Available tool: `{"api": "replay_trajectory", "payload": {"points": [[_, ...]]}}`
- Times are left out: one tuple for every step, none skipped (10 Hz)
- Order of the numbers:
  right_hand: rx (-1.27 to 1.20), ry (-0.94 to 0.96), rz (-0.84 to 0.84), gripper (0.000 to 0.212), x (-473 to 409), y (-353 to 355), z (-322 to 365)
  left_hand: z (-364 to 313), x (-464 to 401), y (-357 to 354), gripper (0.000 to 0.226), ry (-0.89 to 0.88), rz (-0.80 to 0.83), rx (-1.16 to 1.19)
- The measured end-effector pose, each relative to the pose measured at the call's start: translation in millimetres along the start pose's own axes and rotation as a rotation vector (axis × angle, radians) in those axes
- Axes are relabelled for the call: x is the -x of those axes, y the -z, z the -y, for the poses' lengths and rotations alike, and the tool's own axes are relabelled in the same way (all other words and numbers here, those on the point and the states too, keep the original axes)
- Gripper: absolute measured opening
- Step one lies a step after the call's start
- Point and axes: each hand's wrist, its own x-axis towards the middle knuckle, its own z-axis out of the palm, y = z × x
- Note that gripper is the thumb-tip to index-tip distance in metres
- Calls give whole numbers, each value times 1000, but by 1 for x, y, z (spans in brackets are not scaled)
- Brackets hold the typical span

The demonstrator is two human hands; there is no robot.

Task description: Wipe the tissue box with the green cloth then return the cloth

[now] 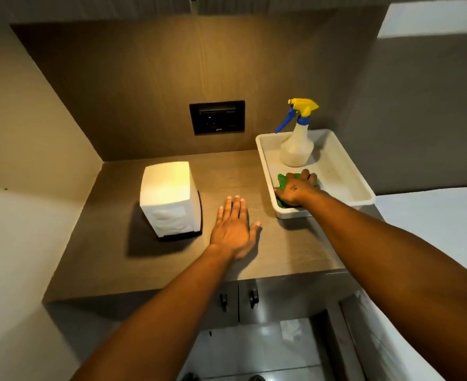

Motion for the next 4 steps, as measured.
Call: {"api": "replay_trajectory", "payload": {"points": [[36, 17, 60, 80, -3, -1, -3, 1, 1, -9, 79, 3, -20, -35], [39, 41, 101, 86, -2, 2, -6, 1, 0, -8, 78, 22, -1, -37], [33, 56, 119, 94, -2, 6, -11, -1, 4, -3, 78, 38, 9, -31], [-32, 136, 21, 97, 4, 18, -19, -6, 12, 4, 81, 20, -57, -7]]}}
